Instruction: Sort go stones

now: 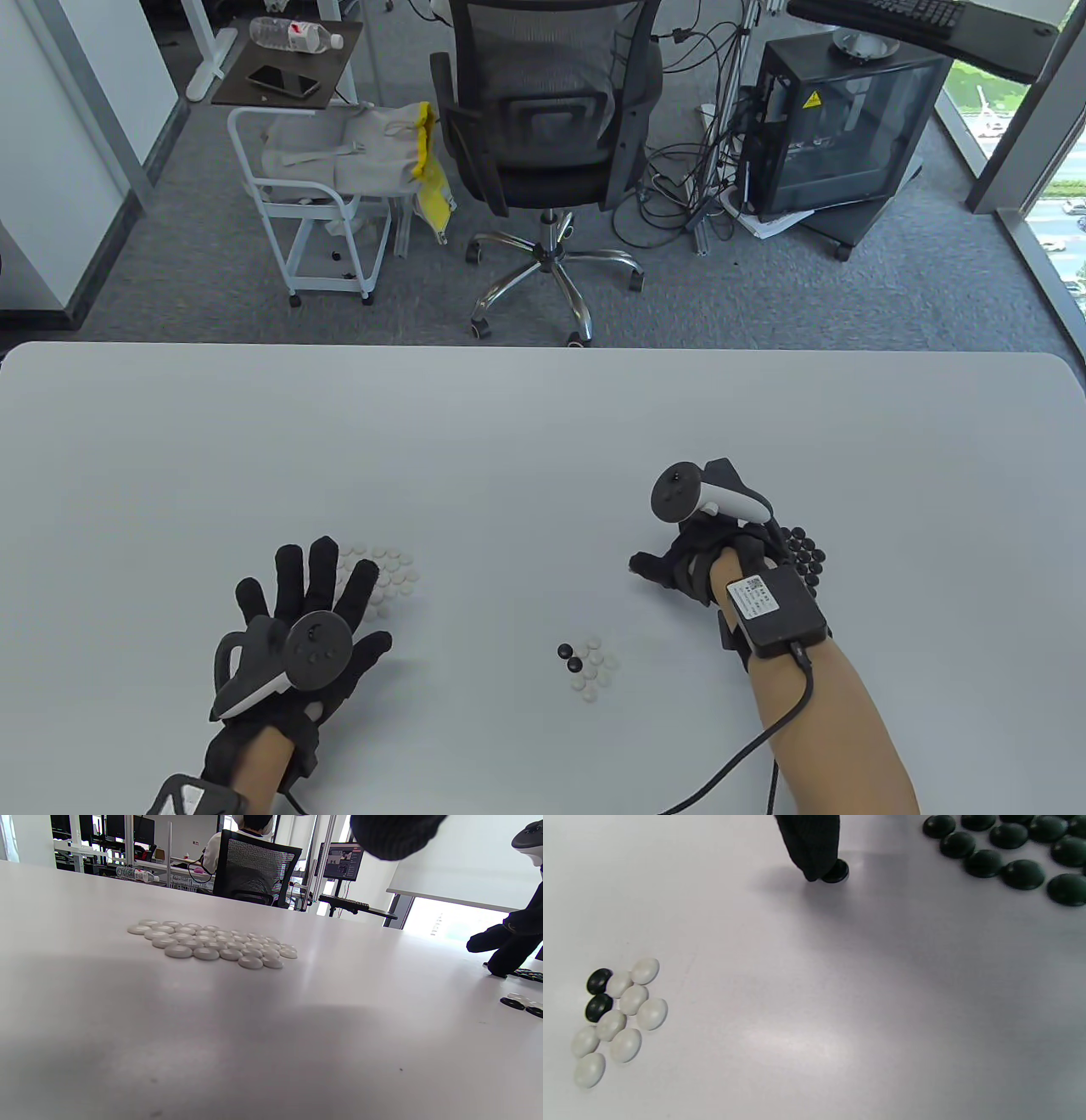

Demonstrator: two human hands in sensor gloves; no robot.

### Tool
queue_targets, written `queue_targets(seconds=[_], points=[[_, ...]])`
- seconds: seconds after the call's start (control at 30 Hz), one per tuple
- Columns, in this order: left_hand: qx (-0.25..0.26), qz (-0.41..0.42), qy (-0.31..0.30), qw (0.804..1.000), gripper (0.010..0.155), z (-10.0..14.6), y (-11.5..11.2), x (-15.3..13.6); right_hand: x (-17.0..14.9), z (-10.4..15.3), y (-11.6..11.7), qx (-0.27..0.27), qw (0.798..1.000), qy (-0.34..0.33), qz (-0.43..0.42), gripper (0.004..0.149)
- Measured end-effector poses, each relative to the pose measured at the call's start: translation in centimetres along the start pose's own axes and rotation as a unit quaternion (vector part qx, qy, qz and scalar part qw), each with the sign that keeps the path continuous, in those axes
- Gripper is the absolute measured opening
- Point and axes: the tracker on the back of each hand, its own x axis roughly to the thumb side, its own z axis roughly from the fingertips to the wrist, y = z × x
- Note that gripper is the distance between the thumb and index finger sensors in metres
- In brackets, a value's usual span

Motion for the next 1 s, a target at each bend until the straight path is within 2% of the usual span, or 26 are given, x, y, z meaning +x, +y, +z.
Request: queue_targets(seconds=[0.43, 0.9, 1.0], points=[[-0.001, -0.009, -0.003, 1.0, 0.078, -0.1, -0.2, 0.3, -3.4, 0.8, -0.3, -0.02, 0.999, 0.039, -0.028, 0.071], [0.0, -0.008, -0.003, 1.0, 0.078, -0.2, -0.3, 0.5, -3.3, 0.9, -0.3, -0.02, 0.998, 0.037, -0.037, 0.073], [-0.001, -0.007, -0.002, 1.0, 0.078, -0.2, -0.3, 0.4, -2.1, 1.5, -0.6, -0.027, 0.999, 0.005, -0.034, 0.072]])
